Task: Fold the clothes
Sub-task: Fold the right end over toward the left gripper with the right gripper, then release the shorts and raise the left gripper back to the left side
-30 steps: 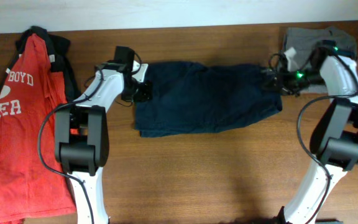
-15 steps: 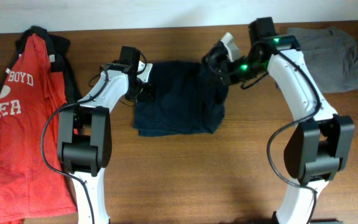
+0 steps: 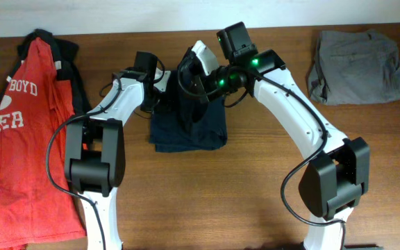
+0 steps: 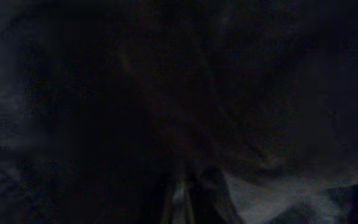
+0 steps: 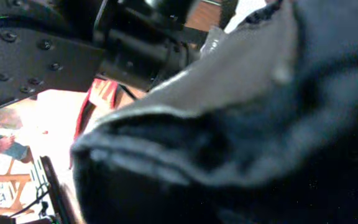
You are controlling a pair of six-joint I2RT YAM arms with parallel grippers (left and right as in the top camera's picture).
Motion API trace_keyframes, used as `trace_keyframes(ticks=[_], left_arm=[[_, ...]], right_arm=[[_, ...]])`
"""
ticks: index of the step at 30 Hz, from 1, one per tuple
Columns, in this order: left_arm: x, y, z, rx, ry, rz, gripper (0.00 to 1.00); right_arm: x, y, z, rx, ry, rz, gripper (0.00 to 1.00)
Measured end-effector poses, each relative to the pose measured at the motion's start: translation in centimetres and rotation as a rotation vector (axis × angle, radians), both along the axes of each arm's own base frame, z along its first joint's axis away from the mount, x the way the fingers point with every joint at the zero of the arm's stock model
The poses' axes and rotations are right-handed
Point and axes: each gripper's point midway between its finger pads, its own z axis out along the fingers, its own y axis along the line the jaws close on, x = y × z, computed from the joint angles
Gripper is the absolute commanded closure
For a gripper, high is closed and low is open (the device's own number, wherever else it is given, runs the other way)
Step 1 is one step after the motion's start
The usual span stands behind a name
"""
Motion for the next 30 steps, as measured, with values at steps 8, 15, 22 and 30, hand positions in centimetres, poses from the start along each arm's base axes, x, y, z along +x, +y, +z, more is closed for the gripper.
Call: trace_keyframes(ticks=[8,15,22,30], left_arm=[[-1.8,1.7,0.7,0.027,0.124,0.026,0.6],[-1.7,3.2,2.2,0.045,0.113,0.055,0.4],[-1.2,5.0,8.6,0.084,-0.018,0.086,0.22],[-0.7,14.3,18.9,0.091,-0.244,0.3,0.19]], right_arm=[[0.9,-0.7,-0.4,-0.038,-0.024,-0.04,0.96],[1.7,-1.1,-0.5,-0.066,-0.053,-0.065,0.96],[2.0,-1.4,-0.7,-0.086,-0.063,-0.08,0.96],[2.4,-0.7,-0.4,-0.076,-0.099,-0.075,0.96]])
